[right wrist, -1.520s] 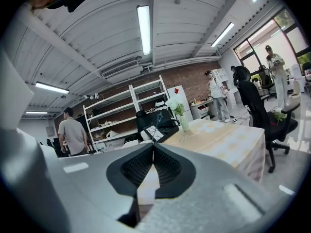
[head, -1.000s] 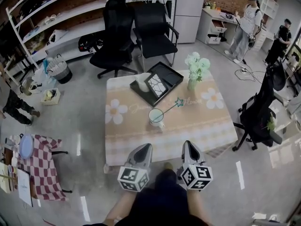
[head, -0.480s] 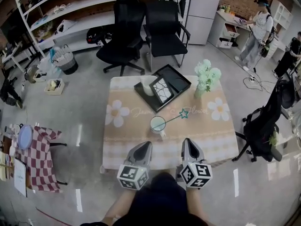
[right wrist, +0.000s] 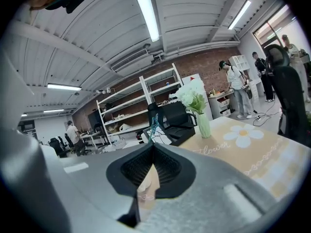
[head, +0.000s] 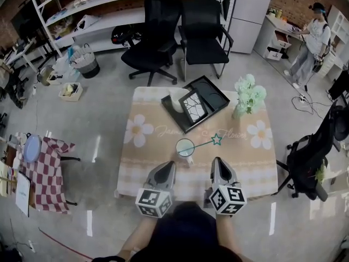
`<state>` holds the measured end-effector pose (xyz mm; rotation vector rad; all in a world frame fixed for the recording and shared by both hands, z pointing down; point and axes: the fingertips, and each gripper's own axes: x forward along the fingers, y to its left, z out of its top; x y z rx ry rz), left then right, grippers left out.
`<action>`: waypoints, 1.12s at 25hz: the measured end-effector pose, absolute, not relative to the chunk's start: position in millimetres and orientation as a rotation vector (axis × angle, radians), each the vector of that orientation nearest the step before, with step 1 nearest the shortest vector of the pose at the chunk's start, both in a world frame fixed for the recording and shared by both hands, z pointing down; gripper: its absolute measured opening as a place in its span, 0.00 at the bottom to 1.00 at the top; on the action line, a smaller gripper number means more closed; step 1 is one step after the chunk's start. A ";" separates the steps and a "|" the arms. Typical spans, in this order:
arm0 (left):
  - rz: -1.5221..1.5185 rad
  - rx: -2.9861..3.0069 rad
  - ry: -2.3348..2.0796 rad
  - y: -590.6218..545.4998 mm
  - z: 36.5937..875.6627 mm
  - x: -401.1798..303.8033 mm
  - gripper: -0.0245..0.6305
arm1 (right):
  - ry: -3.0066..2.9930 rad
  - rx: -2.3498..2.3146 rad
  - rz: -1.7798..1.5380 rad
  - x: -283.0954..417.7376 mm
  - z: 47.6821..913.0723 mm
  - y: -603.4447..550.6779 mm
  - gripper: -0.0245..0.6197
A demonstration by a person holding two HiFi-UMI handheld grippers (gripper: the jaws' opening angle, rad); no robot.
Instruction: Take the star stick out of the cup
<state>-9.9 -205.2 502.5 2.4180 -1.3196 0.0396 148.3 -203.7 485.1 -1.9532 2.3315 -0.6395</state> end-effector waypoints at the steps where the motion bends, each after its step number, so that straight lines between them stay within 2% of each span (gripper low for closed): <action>1: 0.039 2.412 -1.331 -207.6 503.0 -9.8 0.05 | 2.342 -1.942 -0.641 148.4 485.7 -207.4 0.05; 28: 0.033 2.307 -1.489 -236.9 524.9 -1.9 0.05 | 2.526 -1.754 -0.692 154.0 516.3 -243.8 0.05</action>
